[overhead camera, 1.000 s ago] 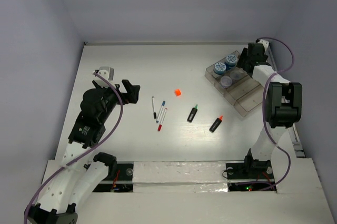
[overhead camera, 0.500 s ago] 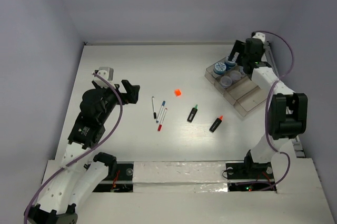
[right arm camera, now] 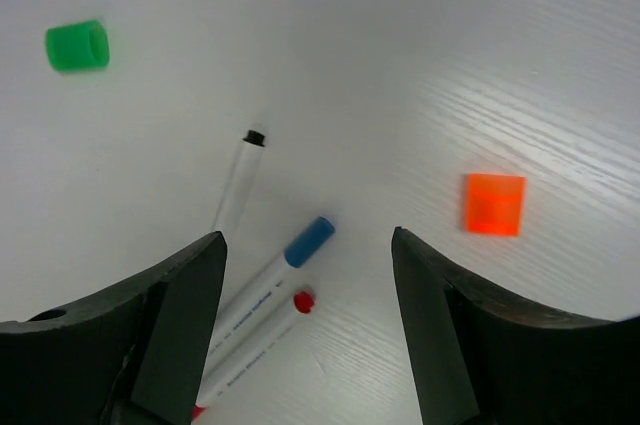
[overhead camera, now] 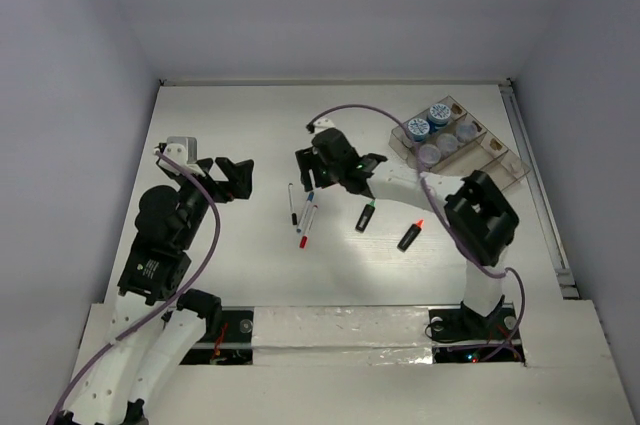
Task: Sort the stationery into containers
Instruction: Pick up the pen from the center of the board.
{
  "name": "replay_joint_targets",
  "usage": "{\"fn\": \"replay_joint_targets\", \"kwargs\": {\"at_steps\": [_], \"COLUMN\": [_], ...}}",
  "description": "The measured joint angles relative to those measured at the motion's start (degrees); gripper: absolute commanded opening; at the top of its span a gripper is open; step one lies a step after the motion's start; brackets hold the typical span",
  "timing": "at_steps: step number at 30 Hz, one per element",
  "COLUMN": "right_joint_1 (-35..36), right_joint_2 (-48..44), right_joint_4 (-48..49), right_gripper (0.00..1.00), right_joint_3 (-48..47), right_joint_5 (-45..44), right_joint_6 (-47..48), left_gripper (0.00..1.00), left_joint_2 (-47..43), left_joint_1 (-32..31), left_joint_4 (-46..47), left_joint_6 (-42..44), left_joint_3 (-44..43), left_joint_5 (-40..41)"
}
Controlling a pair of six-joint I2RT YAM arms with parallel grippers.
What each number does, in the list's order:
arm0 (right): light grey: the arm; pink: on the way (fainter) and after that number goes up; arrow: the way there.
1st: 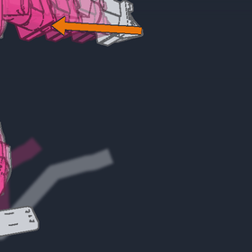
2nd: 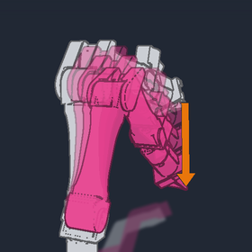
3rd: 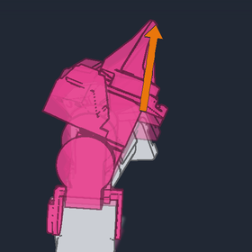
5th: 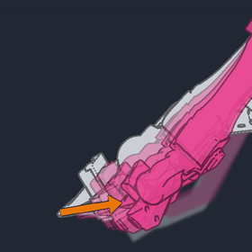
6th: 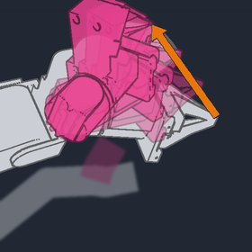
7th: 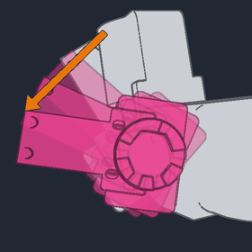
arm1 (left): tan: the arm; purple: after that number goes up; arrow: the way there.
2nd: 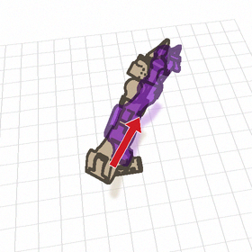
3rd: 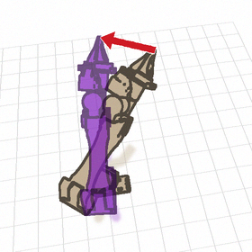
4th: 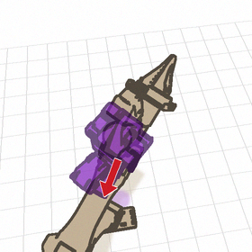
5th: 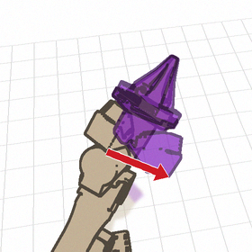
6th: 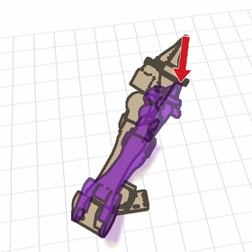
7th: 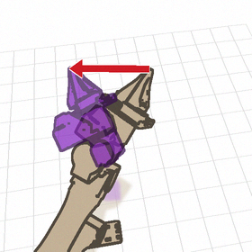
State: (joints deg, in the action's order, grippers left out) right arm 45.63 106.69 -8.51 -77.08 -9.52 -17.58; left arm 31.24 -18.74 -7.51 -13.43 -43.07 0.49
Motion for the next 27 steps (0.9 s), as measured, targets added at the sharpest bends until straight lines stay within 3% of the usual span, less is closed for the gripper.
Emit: {"fn": "replay_joint_targets", "kwargs": {"at_steps": [10, 13, 14, 16, 19, 21, 23, 27], "right_joint_1": [8.22, 9.51, 9.75, 10.45, 11.39, 11.87, 12.50, 12.96], "right_joint_2": [15.52, 17.84, 18.36, 18.86, 19.96, 20.57, 21.16, 21.97], "right_joint_4": [-7.69, -9.51, -9.90, -10.69, -11.45, -11.63, -11.67, -12.00], "right_gripper": [0.69, 0.59, 0.50, 0.43, 0.25, 0.19, 0.04, 0.00], "right_joint_3": [-13.38, -14.93, -15.26, -16.31, -17.88, -18.80, -19.47, -20.92], "right_joint_5": [-5.07, -5.75, -6.23, -6.75, -7.80, -8.33, -8.72, -9.66], "right_joint_6": [0.44, 0.31, 0.26, 0.13, -0.46, -0.90, -1.31, -2.19], "left_gripper": [0.99, 0.99, 0.99, 0.99, 0.99, 0.99, 0.99, 0.99], "left_joint_2": [-0.31, -0.35, -0.39, -0.59, -0.96, -1.16, -1.27, -1.49], "left_joint_1": [0.00, 0.00, 0.00, 0.00, 0.00, -0.17, -0.42, -0.55], "left_joint_4": [-0.04, -0.04, -0.04, -0.07, -0.04, -0.02, -0.04, -0.04], "left_joint_6": [0.07, 0.07, 0.07, 0.07, 0.07, 0.07, 0.07, 0.07], "left_joint_3": [-0.02, 0.00, -0.02, -0.02, -0.02, 0.00, 0.00, -0.02], "left_joint_5": [0.15, 0.15, 0.15, 0.13, 0.13, 0.15, 0.13, 0.13]}}
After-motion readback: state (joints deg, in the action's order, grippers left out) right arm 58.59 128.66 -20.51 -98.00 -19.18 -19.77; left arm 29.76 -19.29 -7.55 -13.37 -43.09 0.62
